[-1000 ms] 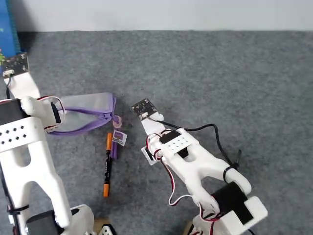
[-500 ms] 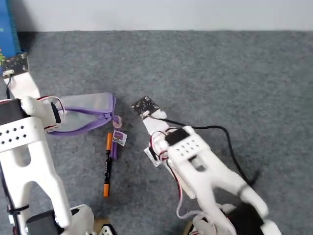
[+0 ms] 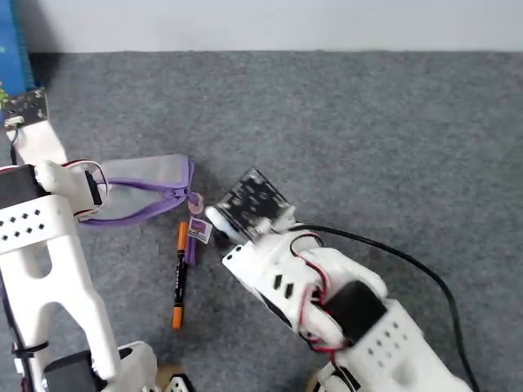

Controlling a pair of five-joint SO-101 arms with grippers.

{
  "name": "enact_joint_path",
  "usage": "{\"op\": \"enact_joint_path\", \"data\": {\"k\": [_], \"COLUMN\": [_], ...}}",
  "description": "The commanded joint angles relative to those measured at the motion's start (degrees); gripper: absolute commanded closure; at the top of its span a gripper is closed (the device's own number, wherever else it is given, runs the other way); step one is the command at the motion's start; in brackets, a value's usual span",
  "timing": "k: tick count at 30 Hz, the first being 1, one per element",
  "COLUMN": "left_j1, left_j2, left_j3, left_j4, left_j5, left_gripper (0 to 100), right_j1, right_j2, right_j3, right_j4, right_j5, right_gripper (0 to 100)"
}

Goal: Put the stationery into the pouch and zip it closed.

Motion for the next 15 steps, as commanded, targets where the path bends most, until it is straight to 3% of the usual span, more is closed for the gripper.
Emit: {"op": "enact_joint_path", "data": {"k": [1, 8, 15], "left_j1": [-0.53, -0.53, -0.53], "left_j2": [0.79, 0.79, 0.70], "left_j3": [0.40, 0.40, 1.19], "left_j4": [-0.62, -0.62, -1.49], "left_j5": [-0.18, -0.18, -0.09], "left_gripper": [99, 99, 99], "right_j1": [-2.68, -6.46, -6.55], "right_j2": [-5.05, -7.60, -7.08], "right_j3": [-1.58, 4.31, 18.99], "right_j4": [-7.43, -28.18, -66.33], "right_j5": [0.26, -1.49, -1.58], "right_gripper": [99.1, 99.1, 99.1]}}
